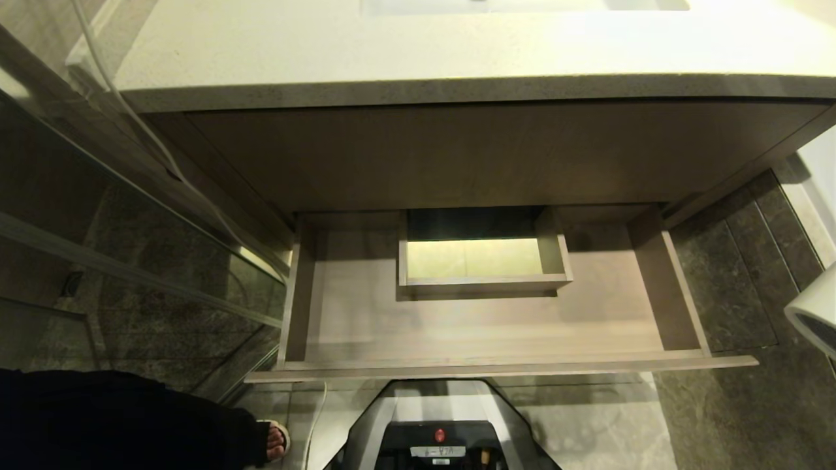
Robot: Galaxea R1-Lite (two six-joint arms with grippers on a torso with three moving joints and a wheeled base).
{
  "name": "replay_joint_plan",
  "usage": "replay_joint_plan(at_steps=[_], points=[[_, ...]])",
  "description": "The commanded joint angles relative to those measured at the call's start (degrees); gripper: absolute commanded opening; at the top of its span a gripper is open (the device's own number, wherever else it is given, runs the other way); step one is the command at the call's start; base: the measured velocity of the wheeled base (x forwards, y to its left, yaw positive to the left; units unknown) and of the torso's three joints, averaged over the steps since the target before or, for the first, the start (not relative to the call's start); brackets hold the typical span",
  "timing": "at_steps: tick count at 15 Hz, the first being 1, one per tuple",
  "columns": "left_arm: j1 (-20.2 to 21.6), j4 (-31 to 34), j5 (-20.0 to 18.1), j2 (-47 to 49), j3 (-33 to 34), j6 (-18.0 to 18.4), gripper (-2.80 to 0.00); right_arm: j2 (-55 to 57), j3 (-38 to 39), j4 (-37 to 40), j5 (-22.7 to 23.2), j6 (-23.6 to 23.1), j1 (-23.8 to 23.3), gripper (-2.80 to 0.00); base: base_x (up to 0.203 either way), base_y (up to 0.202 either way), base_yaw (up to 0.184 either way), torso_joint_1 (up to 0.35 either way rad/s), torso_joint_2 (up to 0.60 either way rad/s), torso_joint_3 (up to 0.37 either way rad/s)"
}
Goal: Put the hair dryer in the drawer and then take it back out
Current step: Put it into the drawer
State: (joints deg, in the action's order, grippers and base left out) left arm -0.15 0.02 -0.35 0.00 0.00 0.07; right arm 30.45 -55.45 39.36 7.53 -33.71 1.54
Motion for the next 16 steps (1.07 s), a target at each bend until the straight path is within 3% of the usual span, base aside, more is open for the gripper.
replay_joint_plan(at_steps=[1, 13, 16], points=[[0.0, 0.0, 0.0, 0.0, 0.0, 0.0, -2.8, 0.1, 0.3, 0.2, -0.1, -0.1, 0.0, -2.8, 0.0, 0.0, 0.0, -0.238, 0.39, 0.149], [0.0, 0.0, 0.0, 0.0, 0.0, 0.0, -2.8, 4.4, 3.0, -7.1, -0.2, -0.2, -0.1, -2.8, 0.0, 0.0, 0.0, -0.323, 0.49, 0.164], [0.0, 0.0, 0.0, 0.0, 0.1, 0.0, -2.8, 11.7, 0.2, -7.3, -4.7, -0.2, -0.3, -2.8, 0.0, 0.0, 0.0, -0.07, 0.42, 0.334]])
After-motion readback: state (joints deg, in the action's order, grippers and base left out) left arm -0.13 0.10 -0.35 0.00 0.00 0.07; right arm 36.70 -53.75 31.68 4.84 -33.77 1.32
